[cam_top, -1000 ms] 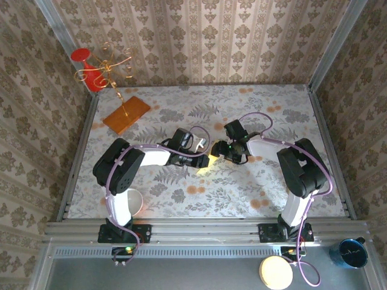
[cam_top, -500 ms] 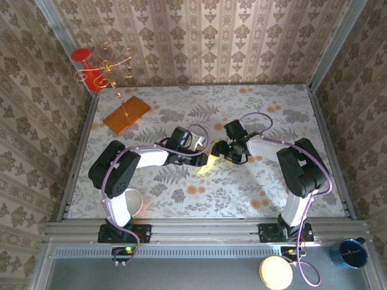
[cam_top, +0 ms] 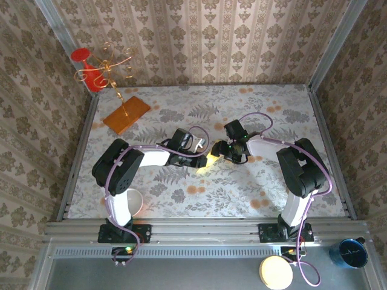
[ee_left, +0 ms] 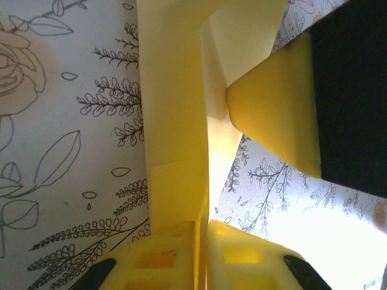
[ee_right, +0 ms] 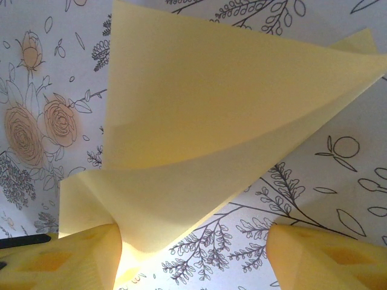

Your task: Fold a paper plane with a square sheet of paper (pick it up from the middle)

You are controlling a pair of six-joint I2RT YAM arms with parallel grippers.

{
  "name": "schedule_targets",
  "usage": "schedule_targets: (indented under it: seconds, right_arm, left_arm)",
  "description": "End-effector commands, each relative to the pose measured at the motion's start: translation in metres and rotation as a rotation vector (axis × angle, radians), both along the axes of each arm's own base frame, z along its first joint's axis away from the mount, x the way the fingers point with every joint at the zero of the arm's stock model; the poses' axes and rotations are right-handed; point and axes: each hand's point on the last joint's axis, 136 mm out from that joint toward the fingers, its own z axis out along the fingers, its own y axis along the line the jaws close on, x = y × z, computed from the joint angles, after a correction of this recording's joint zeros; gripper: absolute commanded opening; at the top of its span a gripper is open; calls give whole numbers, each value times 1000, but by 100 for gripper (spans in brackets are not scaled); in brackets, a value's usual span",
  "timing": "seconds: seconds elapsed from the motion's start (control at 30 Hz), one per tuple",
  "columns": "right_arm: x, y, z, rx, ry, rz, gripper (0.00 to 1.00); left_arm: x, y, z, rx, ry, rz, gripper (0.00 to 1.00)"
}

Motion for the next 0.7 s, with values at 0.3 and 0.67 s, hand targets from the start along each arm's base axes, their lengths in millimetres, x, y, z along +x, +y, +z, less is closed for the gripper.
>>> schedule_targets:
  seconds: [0.3,0.67]
  right_arm:
    - [-27,-29,-50,-53,106,-33,63]
    - [-31,-45,-63,-137,138,-64,53]
  left_arm:
    - [-10,1,-9,3,-3,-37,7]
    - [-16,1,-15,9,-2,-71,8]
